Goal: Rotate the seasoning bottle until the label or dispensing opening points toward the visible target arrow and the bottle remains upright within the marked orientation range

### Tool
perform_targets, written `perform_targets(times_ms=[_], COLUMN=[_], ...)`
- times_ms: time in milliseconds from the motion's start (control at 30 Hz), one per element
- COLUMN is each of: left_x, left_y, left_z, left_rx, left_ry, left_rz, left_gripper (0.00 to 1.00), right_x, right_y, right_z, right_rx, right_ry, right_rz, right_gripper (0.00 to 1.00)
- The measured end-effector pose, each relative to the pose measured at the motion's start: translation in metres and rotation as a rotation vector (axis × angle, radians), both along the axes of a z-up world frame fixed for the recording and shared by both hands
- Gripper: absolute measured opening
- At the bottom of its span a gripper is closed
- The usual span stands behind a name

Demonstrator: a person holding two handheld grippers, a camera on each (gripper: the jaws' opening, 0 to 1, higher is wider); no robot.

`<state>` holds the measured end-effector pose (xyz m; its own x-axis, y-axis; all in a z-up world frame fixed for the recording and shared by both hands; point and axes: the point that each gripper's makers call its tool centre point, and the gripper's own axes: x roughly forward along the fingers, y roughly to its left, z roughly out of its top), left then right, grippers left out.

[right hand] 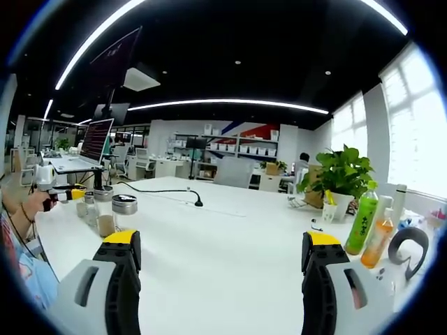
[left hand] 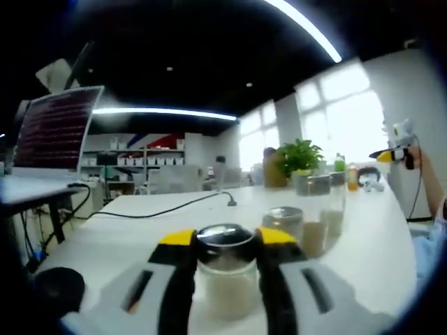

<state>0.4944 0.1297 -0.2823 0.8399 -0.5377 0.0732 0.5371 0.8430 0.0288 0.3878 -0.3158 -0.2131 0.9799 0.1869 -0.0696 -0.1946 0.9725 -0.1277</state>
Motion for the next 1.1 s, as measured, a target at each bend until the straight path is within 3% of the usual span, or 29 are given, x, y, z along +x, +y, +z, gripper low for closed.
perform_targets(times_ms=[300,433,1100], left_x=[0.007,0.008,0.005], left_y=[-0.004,-0.004,-0.010], left_z=[0.000,-0.001,-0.001], left_rx=[0.030,0.035,0.051], left_ry=[0.043,0.044,0.054], left_rz=[-0.133,-0.174,-0.413], left_gripper=[0.34,0.34,0.34], right_x=[0.001,-0.005,-0.006], right_y=[-0.007,-0.007,-0.013], right_z=[-0.002,0.009,0.010], right_rx=[0.006,-0.017,-0.022], right_ry=[0.004,-0.037,-0.050], right_rz=[-0.019,-0.025,-0.026], right_gripper=[0.98,0.99,0.99])
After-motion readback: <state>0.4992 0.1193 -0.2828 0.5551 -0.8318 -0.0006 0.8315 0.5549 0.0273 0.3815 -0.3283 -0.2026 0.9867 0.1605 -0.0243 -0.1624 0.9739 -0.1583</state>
